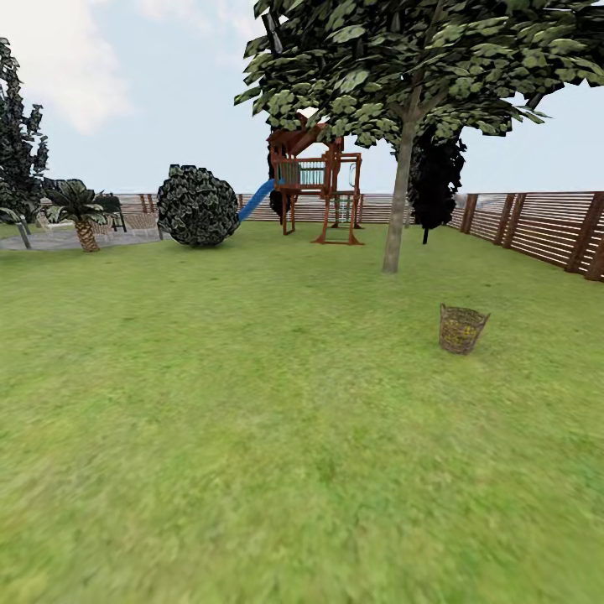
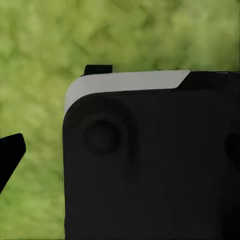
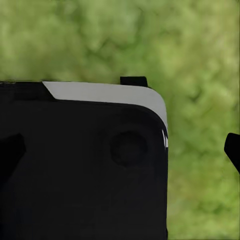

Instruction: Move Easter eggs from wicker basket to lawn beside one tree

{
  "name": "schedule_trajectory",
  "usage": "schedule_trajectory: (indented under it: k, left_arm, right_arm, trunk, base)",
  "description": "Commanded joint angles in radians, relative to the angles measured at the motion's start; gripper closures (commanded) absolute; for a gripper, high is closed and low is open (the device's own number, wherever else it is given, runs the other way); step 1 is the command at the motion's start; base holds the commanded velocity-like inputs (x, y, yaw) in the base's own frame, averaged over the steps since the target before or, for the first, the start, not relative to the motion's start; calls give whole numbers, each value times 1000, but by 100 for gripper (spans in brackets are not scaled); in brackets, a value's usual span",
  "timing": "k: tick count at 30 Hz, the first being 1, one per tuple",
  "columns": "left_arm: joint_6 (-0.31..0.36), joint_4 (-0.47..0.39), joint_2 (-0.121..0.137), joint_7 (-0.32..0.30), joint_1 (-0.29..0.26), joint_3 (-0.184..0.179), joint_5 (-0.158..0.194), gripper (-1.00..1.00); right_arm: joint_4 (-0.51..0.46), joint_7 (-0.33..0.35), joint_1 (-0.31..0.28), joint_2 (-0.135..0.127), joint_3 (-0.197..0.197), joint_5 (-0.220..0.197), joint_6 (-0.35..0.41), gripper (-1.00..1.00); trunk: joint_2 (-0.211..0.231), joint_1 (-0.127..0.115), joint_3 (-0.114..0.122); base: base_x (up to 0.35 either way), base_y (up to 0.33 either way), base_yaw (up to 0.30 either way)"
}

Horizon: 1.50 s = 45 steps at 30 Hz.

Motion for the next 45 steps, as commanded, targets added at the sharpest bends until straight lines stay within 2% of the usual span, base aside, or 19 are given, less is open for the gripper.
schedule_trajectory:
  k: [1, 45]
  left_arm:
    - [-1, -1, 0, -1, 0, 1, 1, -100]
    - [1, 1, -6, -3, 0, -1, 0, -100]
  right_arm:
    - [1, 0, -1, 0, 0, 0, -3, -100]
    - [2, 3, -3, 1, 4, 2, 2, -100]
  trunk:
    - [0, 0, -1]
    - [0, 0, -1]
  base:
    - [0, 0, 0]
    - [0, 0, -3]
